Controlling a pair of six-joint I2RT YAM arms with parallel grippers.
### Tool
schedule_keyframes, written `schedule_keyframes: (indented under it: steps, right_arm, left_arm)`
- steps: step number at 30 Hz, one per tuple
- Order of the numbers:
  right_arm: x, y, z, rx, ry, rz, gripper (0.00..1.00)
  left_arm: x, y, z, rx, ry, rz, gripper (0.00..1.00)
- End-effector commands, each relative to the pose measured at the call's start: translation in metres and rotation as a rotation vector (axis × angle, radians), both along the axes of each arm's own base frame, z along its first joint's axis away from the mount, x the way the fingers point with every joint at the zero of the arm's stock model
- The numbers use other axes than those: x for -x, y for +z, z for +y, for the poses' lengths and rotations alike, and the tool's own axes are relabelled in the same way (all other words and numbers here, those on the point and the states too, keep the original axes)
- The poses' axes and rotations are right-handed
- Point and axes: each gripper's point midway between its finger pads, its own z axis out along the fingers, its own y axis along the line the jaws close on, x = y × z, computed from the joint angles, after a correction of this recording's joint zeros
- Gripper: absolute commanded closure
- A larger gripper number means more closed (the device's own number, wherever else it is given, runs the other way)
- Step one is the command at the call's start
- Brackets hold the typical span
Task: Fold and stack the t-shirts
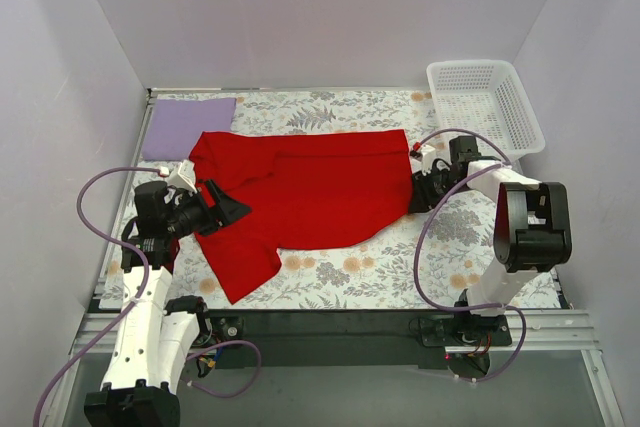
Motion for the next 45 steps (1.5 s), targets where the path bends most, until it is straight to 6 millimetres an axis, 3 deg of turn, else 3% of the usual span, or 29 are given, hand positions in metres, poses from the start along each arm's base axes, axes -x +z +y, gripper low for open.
schedule_keyframes:
  steps: [1, 17, 24, 28, 34, 39, 41, 45]
  right_arm:
    - [-0.015, 0.011, 0.006, -0.032, 0.004, -0.039, 0.59]
    - [-0.02, 0.007, 0.011, -0.047, 0.008, -0.017, 0.7]
    - [-0.02, 0.011, 0.012, -0.051, 0.014, -0.028, 0.99]
    - [-0.019, 0.024, 0.014, -0.069, 0.028, -0.067, 0.99]
    - [-0.015, 0.038, 0.014, -0.086, 0.062, -0.122, 0.99]
    - [-0.015, 0.041, 0.016, -0.099, 0.071, -0.125, 0.99]
    - [-0.014, 0.042, 0.017, -0.102, 0.071, -0.125, 0.99]
    - [-0.013, 0.046, 0.018, -0.112, 0.076, -0.134, 0.99]
  left_arm:
    - [0.002, 0.003, -0.003, 0.004, -0.027, -0.022, 0.29]
    - [0.002, 0.0, -0.005, 0.011, -0.04, -0.01, 0.29]
    - [0.002, -0.003, -0.008, 0.019, -0.056, 0.009, 0.29]
    - [0.004, -0.009, -0.011, 0.045, -0.038, 0.08, 0.29]
    - [0.025, -0.031, -0.023, 0.188, 0.023, 0.319, 0.32]
    - [0.044, -0.038, -0.027, 0.141, 0.046, 0.467, 0.32]
    - [0.043, -0.026, -0.029, 0.1, 0.033, 0.463, 0.32]
    - [0.049, -0.034, -0.028, 0.023, 0.043, 0.546, 0.31]
